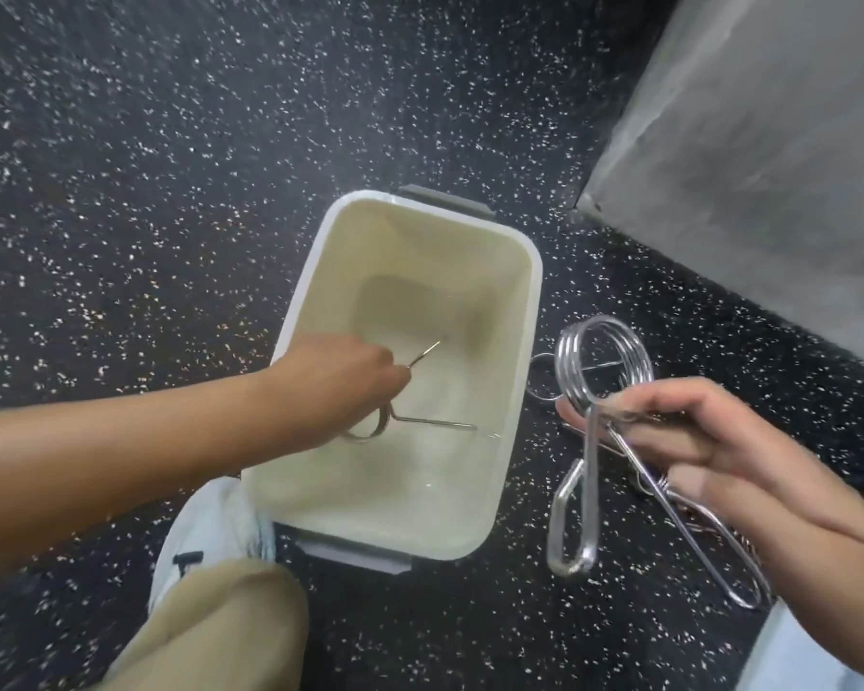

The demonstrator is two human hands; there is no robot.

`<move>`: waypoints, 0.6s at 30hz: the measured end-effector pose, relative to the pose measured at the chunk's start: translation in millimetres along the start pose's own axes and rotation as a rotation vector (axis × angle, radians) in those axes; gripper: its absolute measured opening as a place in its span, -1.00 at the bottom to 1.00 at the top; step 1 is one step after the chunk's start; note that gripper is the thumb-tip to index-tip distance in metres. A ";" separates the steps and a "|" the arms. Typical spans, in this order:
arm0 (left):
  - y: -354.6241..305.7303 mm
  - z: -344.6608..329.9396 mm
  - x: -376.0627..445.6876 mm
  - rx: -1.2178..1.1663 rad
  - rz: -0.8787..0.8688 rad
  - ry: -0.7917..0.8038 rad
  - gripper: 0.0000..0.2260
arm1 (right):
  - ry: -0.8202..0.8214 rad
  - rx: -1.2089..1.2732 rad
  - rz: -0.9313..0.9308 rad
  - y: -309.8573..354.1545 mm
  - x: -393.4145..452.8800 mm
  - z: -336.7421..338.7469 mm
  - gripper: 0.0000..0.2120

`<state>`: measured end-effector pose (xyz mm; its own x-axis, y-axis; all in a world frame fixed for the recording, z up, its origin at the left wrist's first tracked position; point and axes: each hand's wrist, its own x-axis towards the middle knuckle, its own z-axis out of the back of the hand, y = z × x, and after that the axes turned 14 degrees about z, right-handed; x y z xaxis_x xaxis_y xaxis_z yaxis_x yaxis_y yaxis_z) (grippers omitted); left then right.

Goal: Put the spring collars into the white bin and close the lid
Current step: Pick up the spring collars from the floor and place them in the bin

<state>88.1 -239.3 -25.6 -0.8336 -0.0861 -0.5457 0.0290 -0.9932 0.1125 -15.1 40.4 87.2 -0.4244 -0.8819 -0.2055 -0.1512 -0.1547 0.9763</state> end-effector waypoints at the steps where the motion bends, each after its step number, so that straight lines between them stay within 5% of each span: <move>1: -0.6 -3.0 5.6 0.014 -0.006 0.010 -0.78 | -0.073 -0.096 0.010 -1.3 2.8 2.0 -0.83; 6: -8.2 -13.0 25.1 0.122 -0.028 0.082 -0.77 | -0.243 -0.183 -0.051 -10.3 3.2 -19.0 -0.86; 18: -16.3 -21.0 24.9 0.159 -0.096 0.178 -0.71 | -0.307 -0.428 -0.115 -29.6 52.2 -27.8 -0.88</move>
<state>78.5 -226.8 -58.4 -0.7178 -0.0183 -0.6960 -0.1445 -0.9740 0.1747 -8.0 -13.4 49.4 -0.6776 -0.6876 -0.2609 0.1379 -0.4672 0.8733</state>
